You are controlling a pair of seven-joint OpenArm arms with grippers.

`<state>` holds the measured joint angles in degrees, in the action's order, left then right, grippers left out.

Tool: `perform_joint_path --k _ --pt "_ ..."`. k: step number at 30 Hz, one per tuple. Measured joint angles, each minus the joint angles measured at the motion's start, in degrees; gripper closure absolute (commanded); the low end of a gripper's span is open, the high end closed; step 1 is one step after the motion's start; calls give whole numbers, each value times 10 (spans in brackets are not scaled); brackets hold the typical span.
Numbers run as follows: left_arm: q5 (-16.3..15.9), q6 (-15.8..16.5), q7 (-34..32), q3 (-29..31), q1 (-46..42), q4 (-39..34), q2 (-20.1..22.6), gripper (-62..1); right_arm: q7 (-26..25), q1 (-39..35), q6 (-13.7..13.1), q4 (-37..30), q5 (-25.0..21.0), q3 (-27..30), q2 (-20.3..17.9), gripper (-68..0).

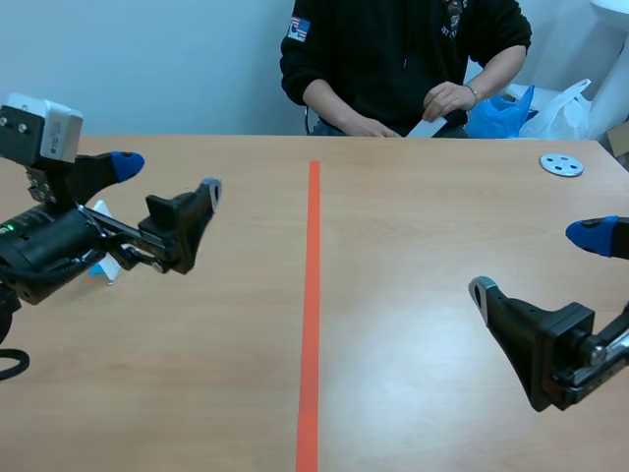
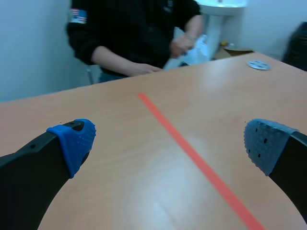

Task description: Sort the leaf by its shape. The table is split by an orange tape line. A compound leaf with several leaflets goes to the left side, a simple leaf with one blade goes to the right side. Return to the home posture when a red brick is placed on the table.

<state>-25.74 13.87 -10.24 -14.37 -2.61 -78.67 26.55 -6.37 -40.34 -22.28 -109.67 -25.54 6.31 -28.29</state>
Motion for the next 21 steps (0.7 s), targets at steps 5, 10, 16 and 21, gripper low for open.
perform_joint_path --k 5,10,16,21 --pt "0 19 135 0 -92 -123 0 -623 3 0 -5 0 -4 0 0 -679" --pt "10 23 148 0 -167 -219 8 -623 4 0 -5 0 -4 0 0 -679" --pt "34 19 147 10 -216 -256 8 -623 5 0 -4 0 -4 0 0 -679" --pt "34 13 132 12 -228 -249 8 -623 5 0 -4 0 -4 0 0 -679"
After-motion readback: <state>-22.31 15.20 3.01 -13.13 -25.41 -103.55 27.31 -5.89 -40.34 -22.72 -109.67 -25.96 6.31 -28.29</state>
